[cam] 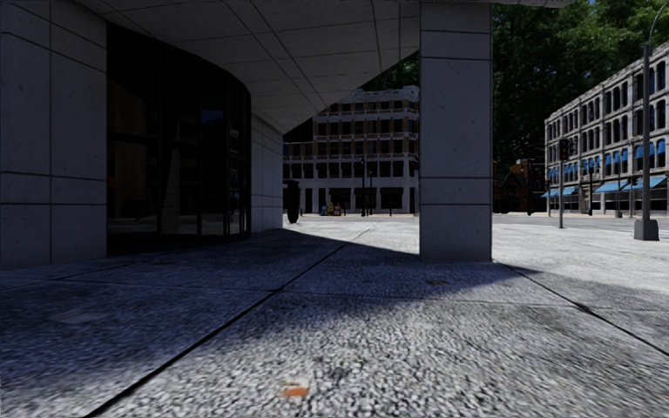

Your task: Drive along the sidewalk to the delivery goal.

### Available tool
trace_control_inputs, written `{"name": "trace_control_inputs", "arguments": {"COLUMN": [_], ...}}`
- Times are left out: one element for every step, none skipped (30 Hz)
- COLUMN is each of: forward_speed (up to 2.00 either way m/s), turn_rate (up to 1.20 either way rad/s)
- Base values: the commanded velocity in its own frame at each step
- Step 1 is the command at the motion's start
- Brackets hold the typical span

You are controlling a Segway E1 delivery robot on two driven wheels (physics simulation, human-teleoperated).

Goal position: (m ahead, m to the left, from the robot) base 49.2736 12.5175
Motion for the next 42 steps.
{"name": "trace_control_inputs", "arguments": {"forward_speed": [2.00,2.00,2.00,2.00,2.00,2.00,2.00,2.00,2.00,2.00,2.00,2.00,2.00,2.00,2.00,2.00,2.00,2.00,2.00,2.00,2.00,2.00,2.00,2.00,2.00,2.00,2.00,2.00,2.00,2.00,2.00,2.00,2.00,2.00,2.00,2.00,2.00,2.00,2.00,2.00,2.00,2.00], "turn_rate": [0.00,0.00,0.00,0.00,0.00,0.00,0.00,0.00,0.00,0.00,0.00,0.00,0.00,0.00,0.00,0.00,0.00,0.00,0.00,0.00,0.00,0.00,0.00,0.00,0.00,0.00,0.00,0.00,0.00,0.00,0.00,0.00,0.00,0.00,0.00,0.00,0.00,0.00,0.00,0.00,0.00,0.00]}}
